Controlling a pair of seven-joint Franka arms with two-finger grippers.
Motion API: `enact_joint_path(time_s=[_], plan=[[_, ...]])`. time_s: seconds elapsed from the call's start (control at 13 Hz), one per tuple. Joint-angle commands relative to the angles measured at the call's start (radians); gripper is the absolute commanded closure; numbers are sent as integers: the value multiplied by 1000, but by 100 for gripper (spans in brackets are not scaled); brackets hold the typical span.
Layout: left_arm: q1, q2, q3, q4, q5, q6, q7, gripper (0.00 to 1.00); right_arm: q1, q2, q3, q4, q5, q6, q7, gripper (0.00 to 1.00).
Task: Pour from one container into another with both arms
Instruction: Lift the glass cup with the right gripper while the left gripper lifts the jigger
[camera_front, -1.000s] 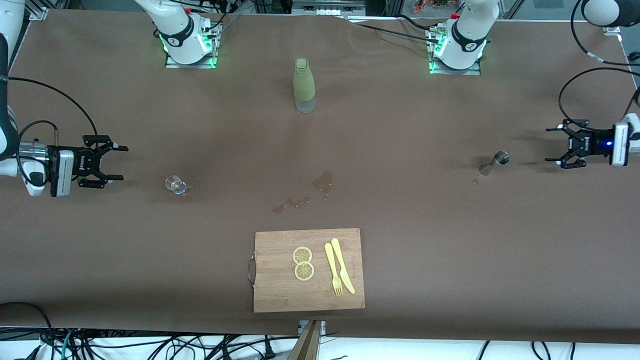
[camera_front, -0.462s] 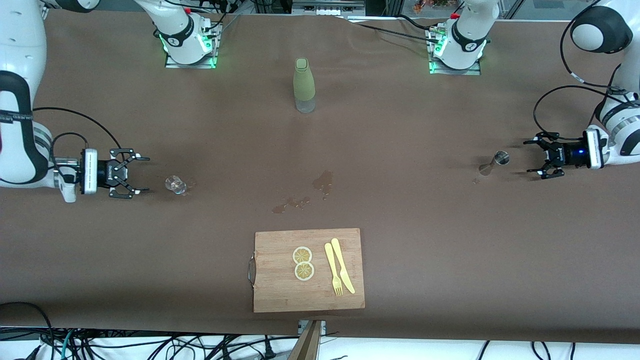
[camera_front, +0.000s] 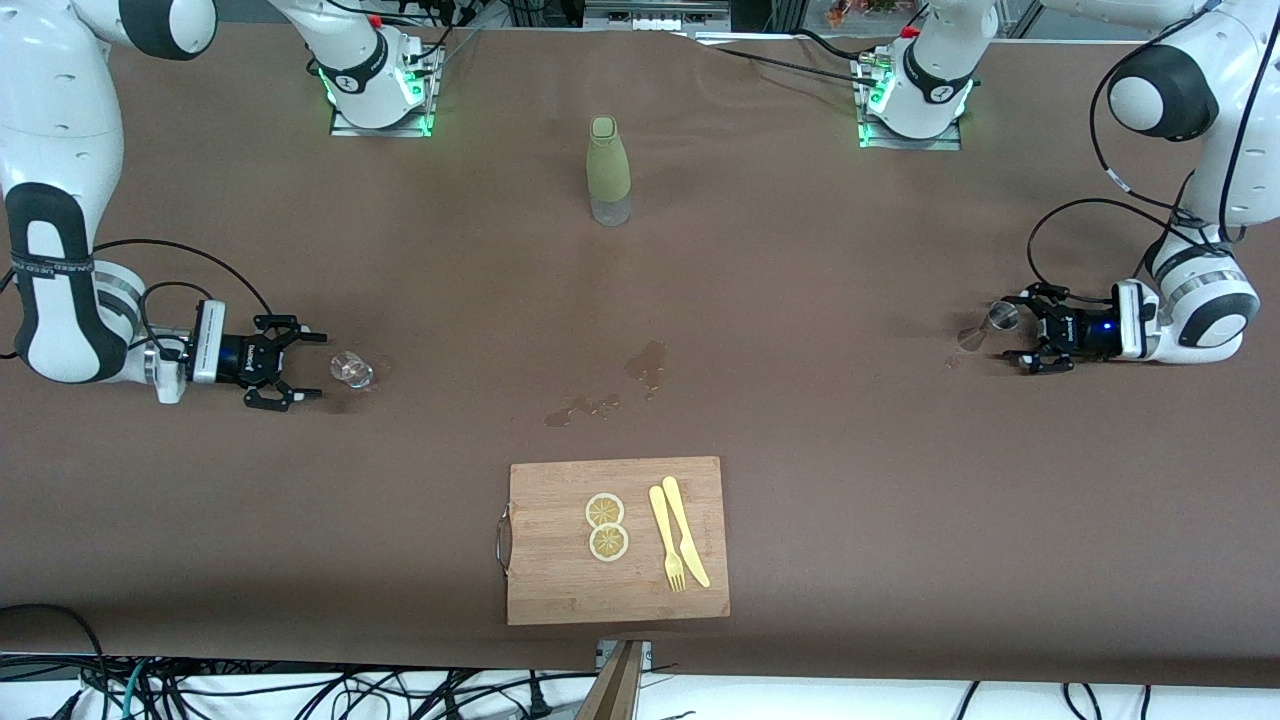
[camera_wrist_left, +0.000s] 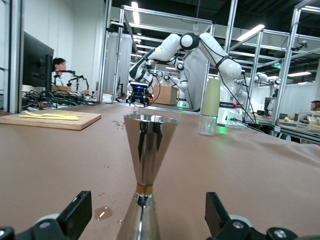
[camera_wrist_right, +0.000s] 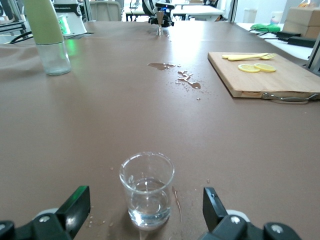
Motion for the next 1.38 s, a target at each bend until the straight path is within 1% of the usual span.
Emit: enact_joint_path(time_s=[0.0, 0.15, 0.23, 0.38, 0.62, 0.69, 0.85, 0.92, 1.0, 1.08, 1.15, 1.23, 1.31], plan=[[-23, 13, 9, 27, -17, -3, 62, 0, -2, 48, 4, 9, 73, -12, -55, 0], [-24, 13, -17, 33, -14, -1, 59, 0, 1, 65, 17, 8, 88, -18, -60, 0], [-26, 13, -18, 33, -14, 3, 59, 0, -4, 71, 37, 6, 90, -20, -67, 0], [-37, 13, -23, 30, -9, 3, 59, 0, -2, 102, 44, 6, 93, -47, -67, 0], [-44, 12, -25, 27, -9, 5, 59, 1, -5, 123, 54, 6, 113, -64, -78, 0], [-44, 12, -25, 24, -9, 5, 59, 5, -7, 133, 56, 6, 122, -83, -78, 0], [-44, 12, -25, 24, -8, 5, 59, 22, -7, 148, 57, 8, 134, -103, -78, 2], [-44, 12, -25, 22, -6, 5, 59, 30, -10, 148, 59, 8, 134, -106, -78, 8], [-44, 13, -25, 21, -5, 5, 59, 33, -10, 148, 59, 12, 134, -112, -78, 16], [-44, 13, -25, 19, -3, 5, 61, 35, -10, 148, 59, 15, 136, -120, -78, 31], [-43, 13, -23, 18, -3, 5, 61, 36, -12, 148, 59, 15, 136, -121, -74, 54], [-43, 13, -23, 18, -2, 5, 62, 36, -12, 148, 59, 15, 136, -121, -69, 68], [-43, 13, -23, 15, 6, 5, 65, 36, -15, 148, 59, 15, 136, -127, -66, 79]])
